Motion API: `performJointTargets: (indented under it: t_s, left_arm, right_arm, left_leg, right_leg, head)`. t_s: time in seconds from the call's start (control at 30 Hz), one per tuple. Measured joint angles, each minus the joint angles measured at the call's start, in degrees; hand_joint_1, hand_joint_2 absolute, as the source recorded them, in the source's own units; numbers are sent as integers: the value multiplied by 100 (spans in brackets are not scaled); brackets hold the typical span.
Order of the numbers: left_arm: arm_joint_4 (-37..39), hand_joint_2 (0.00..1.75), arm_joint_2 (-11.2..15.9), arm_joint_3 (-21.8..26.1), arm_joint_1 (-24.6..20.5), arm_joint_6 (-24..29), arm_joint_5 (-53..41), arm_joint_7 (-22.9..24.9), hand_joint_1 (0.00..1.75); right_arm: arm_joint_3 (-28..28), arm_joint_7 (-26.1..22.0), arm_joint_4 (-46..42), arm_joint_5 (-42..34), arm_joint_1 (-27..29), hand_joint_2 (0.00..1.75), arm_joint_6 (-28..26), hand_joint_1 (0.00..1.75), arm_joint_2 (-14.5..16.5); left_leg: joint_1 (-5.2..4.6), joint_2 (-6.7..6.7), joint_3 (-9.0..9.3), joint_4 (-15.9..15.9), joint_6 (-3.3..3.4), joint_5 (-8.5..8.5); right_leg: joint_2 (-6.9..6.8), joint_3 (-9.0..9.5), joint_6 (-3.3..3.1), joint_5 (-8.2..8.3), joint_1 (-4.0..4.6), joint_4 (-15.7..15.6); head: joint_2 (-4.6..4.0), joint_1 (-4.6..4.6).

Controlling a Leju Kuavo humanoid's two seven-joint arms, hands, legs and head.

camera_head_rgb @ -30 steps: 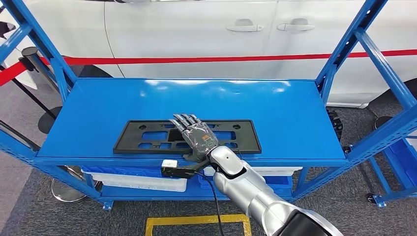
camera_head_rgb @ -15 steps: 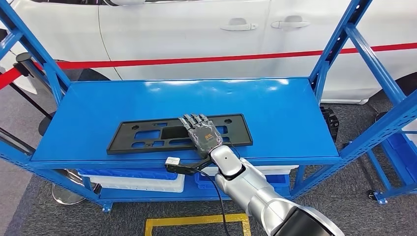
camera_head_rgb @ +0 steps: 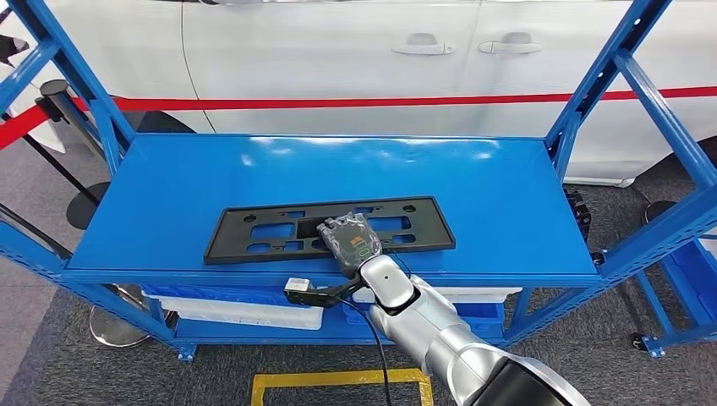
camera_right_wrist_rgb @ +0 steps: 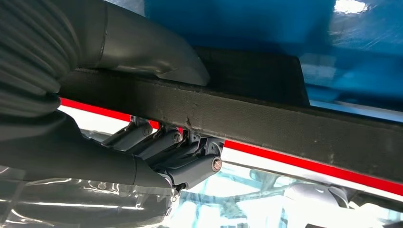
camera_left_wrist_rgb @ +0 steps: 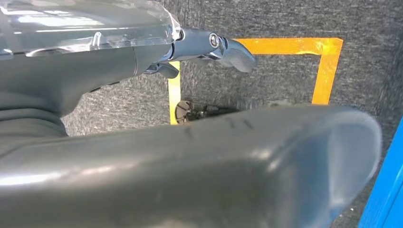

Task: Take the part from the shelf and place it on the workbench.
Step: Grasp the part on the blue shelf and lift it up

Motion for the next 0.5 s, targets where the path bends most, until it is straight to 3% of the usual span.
performJointTargets:
  t_s: [0.07, 0.13, 0.2, 0.23, 0.33, 0.37, 0.4, 0.43, 0.5]
  left_arm:
    - [1, 87, -9, 0, -2, -10, 8, -39, 0]
    - [1, 175, -12, 0, -6, -25, 9, -159, 0]
    - [0, 175, -3, -1, -12, -21, 2, -346, 0]
    - [-1, 175, 2, -2, -16, 2, -6, -424, 0]
    - [-1, 175, 14, -10, -11, 109, -39, -504, 0]
    - [-1, 175, 19, -13, -2, 131, -40, -504, 0]
    - [-1, 175, 26, -15, 7, 124, -17, -504, 0]
    - [-1, 175, 36, -13, 15, 92, 32, -513, 0]
    - [0, 175, 61, 13, 22, -17, 157, -548, 0]
  right_arm:
    - [2, -10, 0, 26, -5, 175, 3, 162, 15]
    - [2, -26, 0, 41, -6, 175, 4, 161, 31]
    - [2, -53, 2, 43, -10, 175, 9, 161, 49]
    - [2, -77, 3, 41, -14, 175, 13, 161, 59]
    - [-5, -147, 12, 13, -16, 175, 17, 161, 81]
    - [-11, -178, 16, -14, -14, 175, 14, 161, 84]
    - [-25, -232, 19, -64, -13, 175, 5, 161, 85]
    - [-52, -324, 19, -155, -11, 175, -10, 161, 89]
    - [-150, -548, 4, -396, -12, 175, -51, 161, 100]
  left_leg:
    - [-17, -9, -5, 3, -43, -5]
    - [-24, -9, -7, -13, -106, 1]
    - [-21, 1, -25, 49, -163, -62]
    - [-21, 7, -92, 208, -190, -170]
    - [0, 17, -573, 1247, -264, -682]
    - [10, 18, -707, 1521, -286, -756]
    - [21, 19, -747, 1594, -304, -718]
    - [36, 21, -679, 1442, -319, -574]
    - [64, 31, -319, 691, -337, -194]
  right_leg:
    - [-2, 235, -51, 145, 31, -504]
    - [0, 242, -76, 141, 40, -568]
    - [-6, 272, -125, 171, 5, -625]
    - [-13, 289, -155, 186, -14, -656]
    - [-21, 296, -199, 194, -17, -673]
    - [-20, 295, -200, 192, -16, -669]
    - [-17, 296, -197, 187, -18, -662]
    - [-11, 301, -188, 178, -23, -650]
    - [3, 303, -143, 137, -28, -600]
  head:
    - [0, -2]
    - [0, -3]
    - [0, -5]
    - [0, -10]
    - [0, -22]
    - [0, -21]
    - [0, -21]
    - [0, -21]
    - [0, -21]
